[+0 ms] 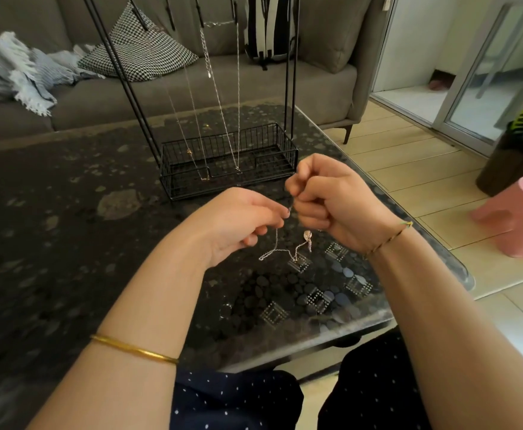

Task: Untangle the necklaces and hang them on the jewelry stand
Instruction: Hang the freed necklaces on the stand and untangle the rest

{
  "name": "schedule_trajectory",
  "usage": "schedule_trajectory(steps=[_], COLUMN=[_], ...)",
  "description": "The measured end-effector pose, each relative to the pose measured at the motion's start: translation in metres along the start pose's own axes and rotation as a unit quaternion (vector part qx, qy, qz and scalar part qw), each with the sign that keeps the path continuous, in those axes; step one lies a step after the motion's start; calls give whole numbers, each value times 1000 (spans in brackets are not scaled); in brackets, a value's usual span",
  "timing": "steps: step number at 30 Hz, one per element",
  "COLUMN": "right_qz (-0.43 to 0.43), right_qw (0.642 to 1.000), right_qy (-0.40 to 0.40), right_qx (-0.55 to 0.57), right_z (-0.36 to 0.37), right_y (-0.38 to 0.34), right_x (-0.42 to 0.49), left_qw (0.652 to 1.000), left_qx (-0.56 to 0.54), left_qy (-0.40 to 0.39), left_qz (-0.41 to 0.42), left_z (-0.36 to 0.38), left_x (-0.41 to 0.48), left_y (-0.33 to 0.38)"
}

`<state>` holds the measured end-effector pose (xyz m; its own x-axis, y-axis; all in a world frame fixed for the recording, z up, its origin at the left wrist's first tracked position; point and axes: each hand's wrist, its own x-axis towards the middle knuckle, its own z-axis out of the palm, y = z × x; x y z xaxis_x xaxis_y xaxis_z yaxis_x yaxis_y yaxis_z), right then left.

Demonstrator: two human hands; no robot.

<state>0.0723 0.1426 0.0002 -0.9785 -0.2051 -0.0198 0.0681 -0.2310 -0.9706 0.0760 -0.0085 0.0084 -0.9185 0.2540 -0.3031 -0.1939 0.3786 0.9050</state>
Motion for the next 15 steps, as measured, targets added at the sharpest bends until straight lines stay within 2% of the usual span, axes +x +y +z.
schedule_trajectory(steps=[5, 15], right_qz=[4, 8], right_qw=[1000, 1000], right_qy=[-10, -1], right_qx=[7, -22], right_z=[2, 4], right_y=[0, 1], right_x=[1, 1], left_qw=[999, 1000], left_qx=[9, -11], left_qy=[-33, 5], left_qz=[11, 23], left_z=[2, 0], left_x=[3, 2], left_y=[-3, -2])
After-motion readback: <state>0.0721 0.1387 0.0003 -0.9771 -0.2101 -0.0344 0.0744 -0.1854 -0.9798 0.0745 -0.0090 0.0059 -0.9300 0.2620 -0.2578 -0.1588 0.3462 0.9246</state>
